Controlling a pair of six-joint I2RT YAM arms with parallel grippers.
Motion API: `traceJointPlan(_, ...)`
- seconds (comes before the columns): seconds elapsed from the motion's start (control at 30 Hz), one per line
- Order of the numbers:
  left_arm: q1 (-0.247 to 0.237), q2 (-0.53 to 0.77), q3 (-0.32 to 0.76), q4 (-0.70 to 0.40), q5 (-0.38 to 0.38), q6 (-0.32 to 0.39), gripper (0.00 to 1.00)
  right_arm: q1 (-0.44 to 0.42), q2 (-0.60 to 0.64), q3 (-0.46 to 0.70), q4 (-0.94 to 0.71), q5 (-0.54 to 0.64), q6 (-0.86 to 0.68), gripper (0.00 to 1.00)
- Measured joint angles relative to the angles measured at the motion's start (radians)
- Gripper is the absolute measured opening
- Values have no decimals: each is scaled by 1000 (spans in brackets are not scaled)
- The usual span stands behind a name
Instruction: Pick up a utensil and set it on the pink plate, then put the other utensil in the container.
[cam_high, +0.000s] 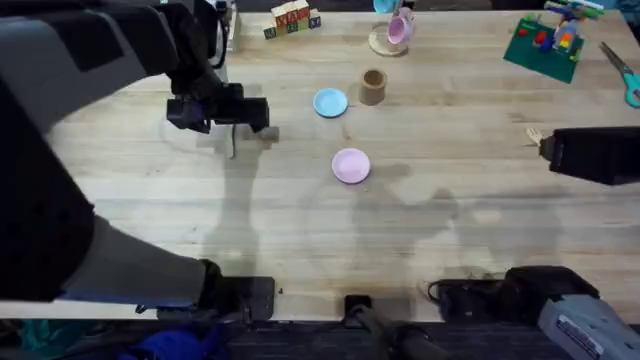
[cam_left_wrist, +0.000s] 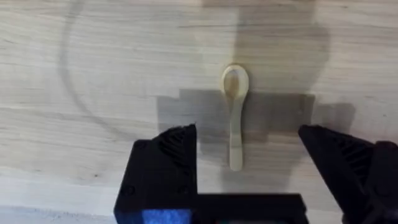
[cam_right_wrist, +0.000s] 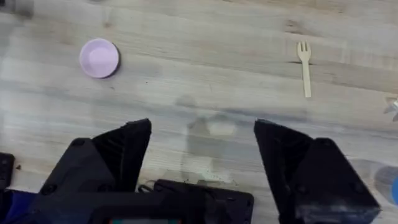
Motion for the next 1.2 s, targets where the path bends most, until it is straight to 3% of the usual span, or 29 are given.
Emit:
traceJointPlan(0.23,0,61,-1,38,5,0,993,0,0,0,0,0,0,996)
traceJointPlan(0.63,30,67,-1,41,50,0,993,0,0,2,0,0,0,996)
traceJointPlan(1.2,35,50,-38,89,64,8,993,0,0,2,0,0,0,996)
